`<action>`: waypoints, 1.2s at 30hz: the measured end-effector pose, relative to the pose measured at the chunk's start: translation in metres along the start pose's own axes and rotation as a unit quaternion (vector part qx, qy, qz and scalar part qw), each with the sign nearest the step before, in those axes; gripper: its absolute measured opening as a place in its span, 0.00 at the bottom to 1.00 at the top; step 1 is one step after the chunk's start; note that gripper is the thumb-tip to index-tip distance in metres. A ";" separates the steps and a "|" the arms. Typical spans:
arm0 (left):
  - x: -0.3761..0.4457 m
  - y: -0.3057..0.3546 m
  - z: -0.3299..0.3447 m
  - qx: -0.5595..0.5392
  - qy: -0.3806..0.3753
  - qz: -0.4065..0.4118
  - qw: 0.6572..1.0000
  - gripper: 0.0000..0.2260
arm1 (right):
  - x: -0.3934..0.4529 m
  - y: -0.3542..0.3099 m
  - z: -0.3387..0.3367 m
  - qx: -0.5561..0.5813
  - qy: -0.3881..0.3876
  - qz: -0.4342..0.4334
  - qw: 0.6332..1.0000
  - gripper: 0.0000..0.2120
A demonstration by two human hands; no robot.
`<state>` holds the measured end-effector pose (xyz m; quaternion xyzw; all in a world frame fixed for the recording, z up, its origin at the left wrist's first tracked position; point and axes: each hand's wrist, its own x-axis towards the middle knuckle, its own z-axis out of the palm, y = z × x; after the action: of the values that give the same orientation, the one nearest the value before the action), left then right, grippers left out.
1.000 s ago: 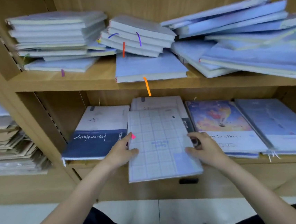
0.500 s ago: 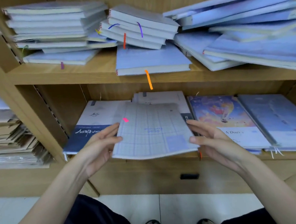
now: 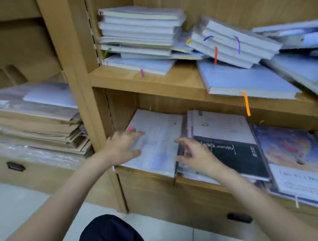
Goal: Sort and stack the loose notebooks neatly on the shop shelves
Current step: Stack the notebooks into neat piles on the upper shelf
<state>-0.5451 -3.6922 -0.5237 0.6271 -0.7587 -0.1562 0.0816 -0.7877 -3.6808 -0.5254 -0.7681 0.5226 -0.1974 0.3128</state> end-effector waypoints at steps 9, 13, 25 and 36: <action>-0.024 -0.018 0.050 0.134 0.003 0.036 0.990 0.28 | 0.003 0.005 0.019 -0.250 -0.098 -0.016 0.963 0.33; -0.022 -0.012 0.058 0.154 0.041 0.018 0.987 0.27 | 0.003 0.004 0.030 -0.336 -0.108 -0.012 0.936 0.41; -0.022 -0.009 0.045 0.106 0.022 0.009 0.994 0.26 | -0.011 0.005 0.015 -0.219 -0.013 -0.050 0.974 0.26; -0.056 0.082 -0.054 0.018 0.485 0.266 0.833 0.15 | -0.108 -0.045 -0.092 -0.183 0.164 -0.262 0.933 0.23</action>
<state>-0.5927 -3.6312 -0.4416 0.3978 -0.7619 0.2095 0.4662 -0.8556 -3.5943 -0.4248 -0.8790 0.3735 -0.2962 0.0140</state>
